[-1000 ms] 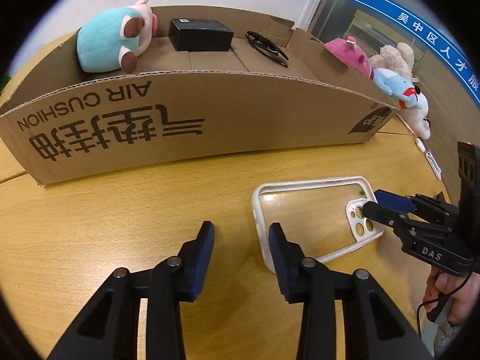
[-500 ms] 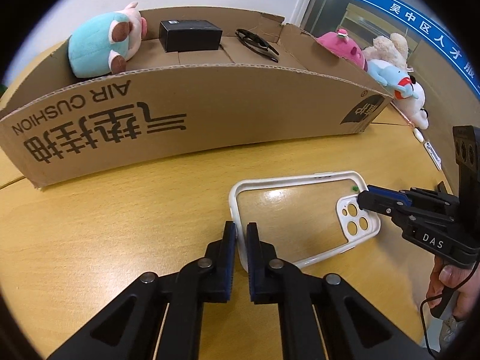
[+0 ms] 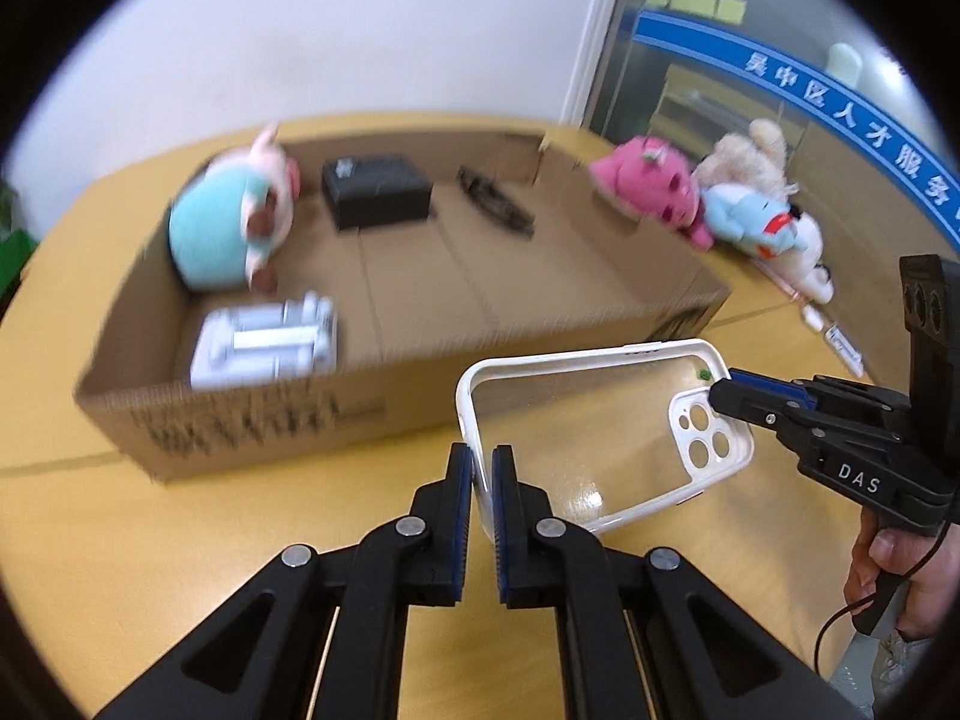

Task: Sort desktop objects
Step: 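Lift the phone case and carry it over the cardboard box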

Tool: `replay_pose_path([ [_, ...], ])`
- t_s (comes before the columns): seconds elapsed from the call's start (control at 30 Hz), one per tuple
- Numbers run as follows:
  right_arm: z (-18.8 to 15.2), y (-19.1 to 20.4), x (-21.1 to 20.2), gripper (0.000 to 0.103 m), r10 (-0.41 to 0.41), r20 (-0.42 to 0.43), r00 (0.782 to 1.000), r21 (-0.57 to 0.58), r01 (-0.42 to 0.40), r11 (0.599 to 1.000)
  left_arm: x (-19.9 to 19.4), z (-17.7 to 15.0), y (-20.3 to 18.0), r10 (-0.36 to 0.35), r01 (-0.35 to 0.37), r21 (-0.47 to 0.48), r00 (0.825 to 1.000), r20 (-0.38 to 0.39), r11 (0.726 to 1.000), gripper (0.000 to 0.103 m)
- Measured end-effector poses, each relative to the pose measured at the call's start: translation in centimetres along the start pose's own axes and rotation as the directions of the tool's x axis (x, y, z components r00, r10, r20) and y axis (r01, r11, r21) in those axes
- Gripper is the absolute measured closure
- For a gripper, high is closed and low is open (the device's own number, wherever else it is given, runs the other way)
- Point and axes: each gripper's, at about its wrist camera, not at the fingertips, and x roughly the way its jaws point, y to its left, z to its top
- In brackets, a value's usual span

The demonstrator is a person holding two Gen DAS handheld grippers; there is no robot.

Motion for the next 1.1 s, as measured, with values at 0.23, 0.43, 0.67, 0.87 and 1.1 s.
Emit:
replay_pose_path([
  [0.23,4.6,-0.1,-3.5,0.092,-0.043,0.110,0.993,-0.068,0.051,0.996,-2.7,4.9,-0.9,-0.011,0.006,0.040,0.993,0.121,0.999,0.097],
  [0.43,9.4,1.4,-6.5,0.091,-0.030,0.213,0.976,-0.153,0.064,0.986,-6.2,8.9,-0.6,0.016,-0.030,0.056,0.971,0.237,0.998,0.097],
  [0.67,15.1,3.2,-8.5,0.091,0.028,0.296,0.955,-0.217,0.039,0.975,-8.9,12.8,0.5,0.044,-0.062,0.047,0.949,0.311,0.997,0.097],
  [0.87,19.7,4.6,-8.7,0.091,0.051,0.311,0.949,-0.270,0.037,0.962,-10.2,16.1,1.9,0.077,-0.092,0.027,0.932,0.354,0.995,0.097],
  [1.1,23.4,4.3,-4.6,0.091,0.073,0.254,0.965,-0.260,-0.004,0.966,-7.1,18.6,3.5,0.129,-0.142,0.022,0.943,0.308,0.990,0.097],
])
